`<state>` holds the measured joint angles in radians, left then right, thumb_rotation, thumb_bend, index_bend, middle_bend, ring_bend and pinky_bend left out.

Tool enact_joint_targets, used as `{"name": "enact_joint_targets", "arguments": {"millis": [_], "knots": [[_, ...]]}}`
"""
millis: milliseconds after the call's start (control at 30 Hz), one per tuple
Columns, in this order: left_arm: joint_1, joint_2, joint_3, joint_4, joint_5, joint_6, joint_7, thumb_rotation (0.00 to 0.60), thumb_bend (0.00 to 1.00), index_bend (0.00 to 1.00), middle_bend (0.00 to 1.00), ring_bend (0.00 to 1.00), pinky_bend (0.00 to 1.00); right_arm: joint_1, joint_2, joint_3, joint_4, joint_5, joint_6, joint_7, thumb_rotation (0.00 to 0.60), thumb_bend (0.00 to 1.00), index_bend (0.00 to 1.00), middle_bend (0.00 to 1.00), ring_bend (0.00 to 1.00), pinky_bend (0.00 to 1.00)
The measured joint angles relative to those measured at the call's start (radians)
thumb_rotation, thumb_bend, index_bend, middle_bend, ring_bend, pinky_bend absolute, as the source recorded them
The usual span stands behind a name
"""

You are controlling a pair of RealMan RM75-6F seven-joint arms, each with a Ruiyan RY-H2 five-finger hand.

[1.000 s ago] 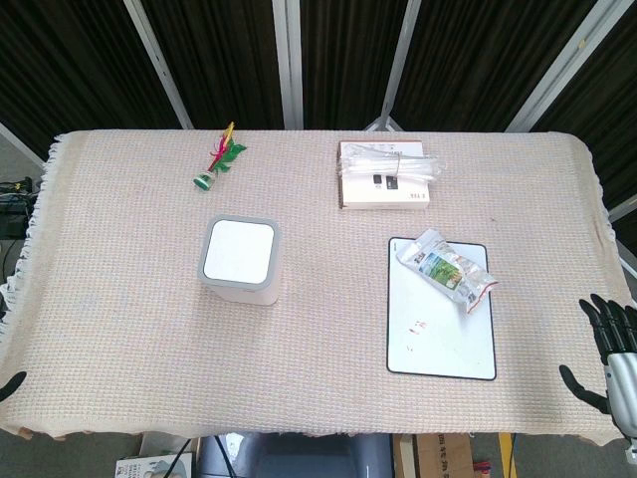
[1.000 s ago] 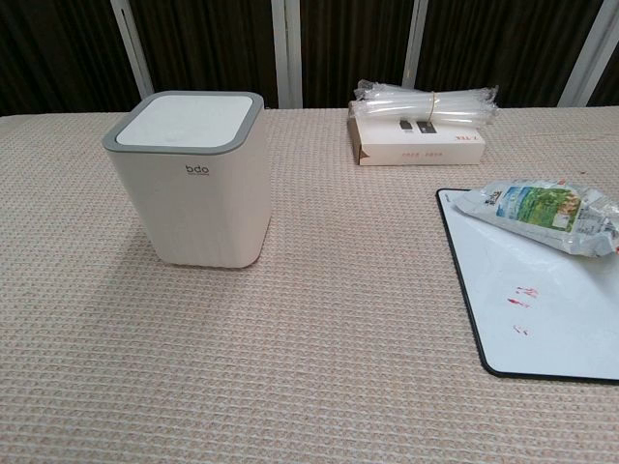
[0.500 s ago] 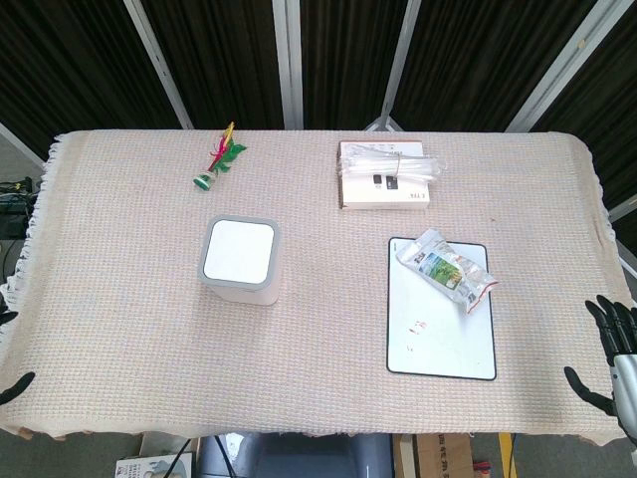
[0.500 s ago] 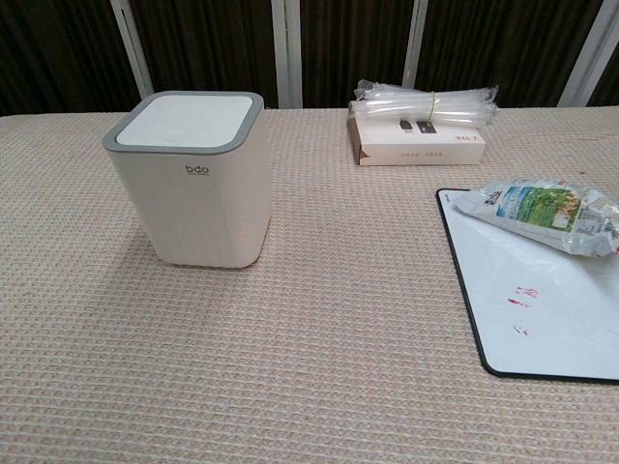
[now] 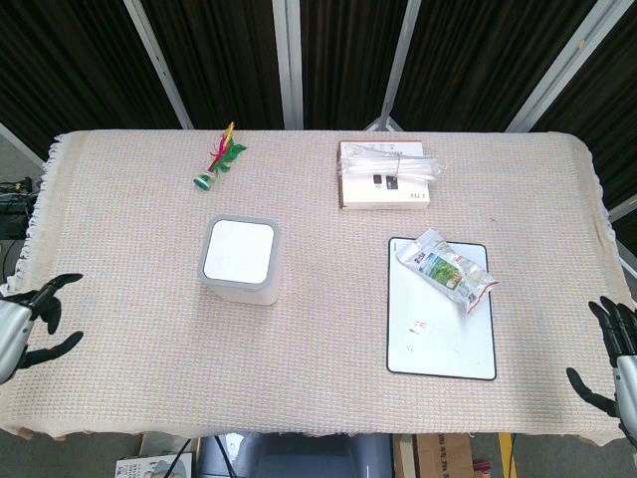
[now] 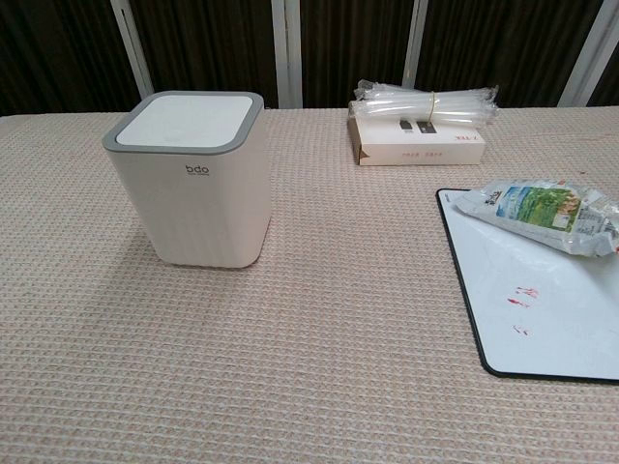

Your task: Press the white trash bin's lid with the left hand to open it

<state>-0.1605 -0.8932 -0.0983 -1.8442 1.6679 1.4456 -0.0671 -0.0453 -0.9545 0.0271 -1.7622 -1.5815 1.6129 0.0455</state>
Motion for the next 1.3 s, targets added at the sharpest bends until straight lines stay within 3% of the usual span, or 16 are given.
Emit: {"name": "enact_joint_targets", "arguments": {"millis": [167,267,600,1000,1300], "knots": [[-0.111,0.044,-0.042,-0.111,-0.074,-0.18,0.078,0.6,0.6,0.24,0.89,0.73,0.76,0.003,-0.004,-0.001,-0.01,0.008,-0.014,-0.014,0.6,0.27,0.09,0.07,0.04,0.01],[-0.176,0.069,-0.066,-0.178,-0.151,-0.285,0.147,0.6,0.64,0.24,0.91,0.75,0.76,0.004,-0.004,0.001,-0.012,0.014,-0.015,-0.018,0.6,0.27,0.09,0.07,0.04,0.01],[-0.342,0.096,-0.127,-0.345,-0.45,-0.444,0.436,0.6,0.69,0.2,0.93,0.77,0.76,0.003,-0.012,0.007,-0.021,0.025,-0.016,-0.034,0.6,0.27,0.09,0.07,0.04,0.02],[-0.558,0.057,-0.133,-0.423,-0.864,-0.494,0.688,0.6,0.69,0.19,0.93,0.77,0.76,0.009,-0.019,0.016,-0.023,0.044,-0.026,-0.047,0.6,0.27,0.09,0.07,0.04,0.02],[-0.695,-0.018,-0.11,-0.451,-1.032,-0.448,0.821,0.6,0.69,0.19,0.93,0.77,0.76,0.012,-0.022,0.021,-0.019,0.056,-0.034,-0.046,0.6,0.27,0.09,0.07,0.04,0.02]]}}
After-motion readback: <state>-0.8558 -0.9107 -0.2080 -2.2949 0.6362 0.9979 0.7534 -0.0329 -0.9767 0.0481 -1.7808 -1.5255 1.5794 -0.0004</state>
